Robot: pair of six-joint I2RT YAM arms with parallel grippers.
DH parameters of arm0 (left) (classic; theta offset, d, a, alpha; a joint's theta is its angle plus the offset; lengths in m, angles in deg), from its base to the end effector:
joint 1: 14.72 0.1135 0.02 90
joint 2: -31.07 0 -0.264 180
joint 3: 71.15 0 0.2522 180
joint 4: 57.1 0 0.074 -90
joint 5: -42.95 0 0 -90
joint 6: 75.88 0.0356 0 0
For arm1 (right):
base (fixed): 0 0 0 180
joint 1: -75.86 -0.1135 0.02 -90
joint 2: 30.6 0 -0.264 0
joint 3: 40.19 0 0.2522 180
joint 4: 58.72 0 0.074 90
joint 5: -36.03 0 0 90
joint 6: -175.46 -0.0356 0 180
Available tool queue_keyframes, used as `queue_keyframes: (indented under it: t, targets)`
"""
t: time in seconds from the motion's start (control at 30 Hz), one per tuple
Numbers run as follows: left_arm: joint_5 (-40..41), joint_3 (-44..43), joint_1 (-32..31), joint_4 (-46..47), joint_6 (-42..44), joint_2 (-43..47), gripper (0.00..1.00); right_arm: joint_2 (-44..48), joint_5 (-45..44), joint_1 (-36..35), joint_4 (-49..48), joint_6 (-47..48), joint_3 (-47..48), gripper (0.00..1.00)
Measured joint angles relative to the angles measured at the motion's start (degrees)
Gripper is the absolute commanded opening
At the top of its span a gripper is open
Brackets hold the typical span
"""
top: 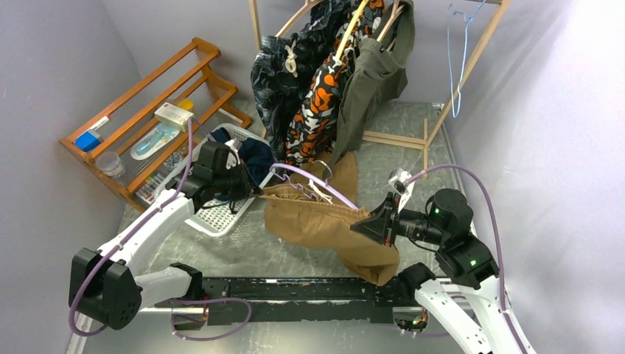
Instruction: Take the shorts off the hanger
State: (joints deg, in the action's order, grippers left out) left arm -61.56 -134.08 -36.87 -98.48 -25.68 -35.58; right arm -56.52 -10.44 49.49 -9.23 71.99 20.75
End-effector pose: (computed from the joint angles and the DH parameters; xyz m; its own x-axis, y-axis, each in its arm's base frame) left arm 0.2223 -0.1001 0.2627 -0.8425 -0.3261 -0.4287 -0.0137 0.8086 -0.5882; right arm 0.0659 0.0601 0.3487 -0.4319 -0.0256 -0.9016 -0.8421 0.3695 0.3929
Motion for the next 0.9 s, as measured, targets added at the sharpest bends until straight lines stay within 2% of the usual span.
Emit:
queue_keyframes:
  t: [0.13,0.17,0.23,0.3,0.4,0.53,0.67,0.8,0.9]
  targets:
    - [-2.56,2.95,0.52,1.97,0.24,1.03,0.07,-0.39,-4.02,-0.02,-0.94,0.20,-0.37,0.00]
    - [-3.26,3.76,0.70,2.54,0.35,1.51,0.10,-0.90,-4.50,-0.02,-1.44,0.15,-0.68,0.00]
    - [-4.81,5.38,0.83,3.76,0.70,2.49,0.27,-2.62,-4.81,-0.02,-2.38,0.00,-1.09,0.00]
    - [-4.92,6.16,-0.31,4.17,1.18,3.37,0.49,-4.76,-4.96,0.00,-3.34,-0.24,-1.38,0.00]
    - [-0.26,5.81,-6.36,4.04,0.90,5.55,0.68,-8.96,-5.88,-0.02,-4.57,-0.59,-1.44,0.00]
    - [6.54,4.48,-14.71,4.07,-0.87,10.23,0.72,-12.83,-7.23,-0.02,-5.88,-0.98,-1.46,0.00]
    - [9.88,2.82,-16.35,5.55,-3.37,12.81,0.70,-15.28,-7.85,-0.02,-7.45,-1.33,-1.49,0.00]
    - [11.08,2.60,-19.17,10.49,-7.76,13.16,0.74,-17.55,-8.61,-0.02,-8.68,-1.84,-1.70,0.00]
    - [11.08,4.83,-21.64,18.69,-12.74,13.90,0.75,-17.62,-8.87,-0.02,-9.77,-2.58,-2.80,0.00]
